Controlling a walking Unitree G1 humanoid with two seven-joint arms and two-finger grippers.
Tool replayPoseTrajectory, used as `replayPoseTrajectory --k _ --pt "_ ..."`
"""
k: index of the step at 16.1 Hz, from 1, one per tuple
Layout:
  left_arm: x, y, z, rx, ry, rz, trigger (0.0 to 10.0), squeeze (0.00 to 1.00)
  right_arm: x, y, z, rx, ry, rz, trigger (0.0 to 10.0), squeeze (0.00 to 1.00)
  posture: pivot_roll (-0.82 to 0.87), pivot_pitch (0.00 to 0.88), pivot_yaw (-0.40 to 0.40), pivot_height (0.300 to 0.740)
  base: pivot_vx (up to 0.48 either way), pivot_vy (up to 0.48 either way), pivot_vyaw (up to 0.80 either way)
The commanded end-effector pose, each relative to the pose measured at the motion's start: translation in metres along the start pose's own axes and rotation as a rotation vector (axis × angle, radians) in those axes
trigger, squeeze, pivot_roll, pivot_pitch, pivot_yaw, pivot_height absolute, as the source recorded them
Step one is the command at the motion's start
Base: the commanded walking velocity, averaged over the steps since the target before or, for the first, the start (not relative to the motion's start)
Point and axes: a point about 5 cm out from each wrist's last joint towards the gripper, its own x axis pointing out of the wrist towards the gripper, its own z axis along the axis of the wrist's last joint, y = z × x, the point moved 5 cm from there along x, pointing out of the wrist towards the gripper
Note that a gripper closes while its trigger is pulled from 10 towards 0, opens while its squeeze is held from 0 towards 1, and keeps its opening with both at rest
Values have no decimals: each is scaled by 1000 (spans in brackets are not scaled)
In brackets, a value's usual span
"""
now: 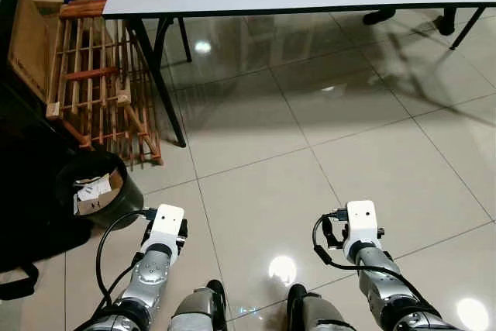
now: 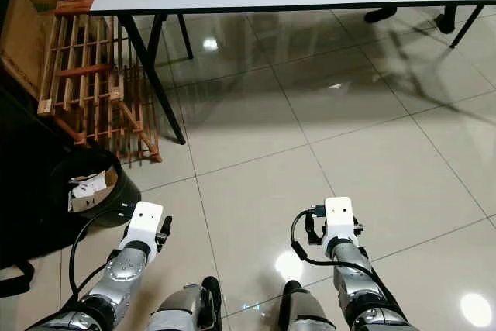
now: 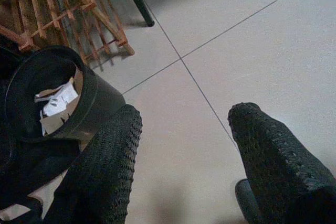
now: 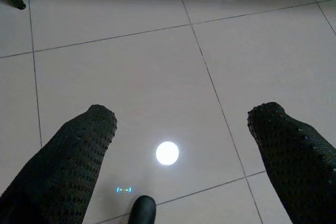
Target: Picking trash to rubbish bin
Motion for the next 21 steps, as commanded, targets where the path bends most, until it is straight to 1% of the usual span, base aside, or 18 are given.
replayPoseTrajectory --k 1,3,9,16,21 --pt "-4 -1 -14 24 46 -1 10000 0 -5 -3 -15 4 45 -8 10000 0 20 249 23 740 0 0 0" --pt "-4 0 -15 27 49 3 10000 0 -5 -2 -15 0 46 -4 10000 0 21 254 23 740 0 0 0" --pt "-5 2 -17 39 60 11 10000 0 -5 1 -15 -13 50 6 10000 0 18 254 22 740 0 -287 0" --pt "-4 4 -18 37 71 25 10000 0 -4 4 -14 -9 50 13 10000 0 8 254 21 740 0 -401 0" --pt "-5 6 -19 38 73 28 10000 0 -6 0 -19 -15 60 8 10000 0 7 241 22 740 0 -395 0"
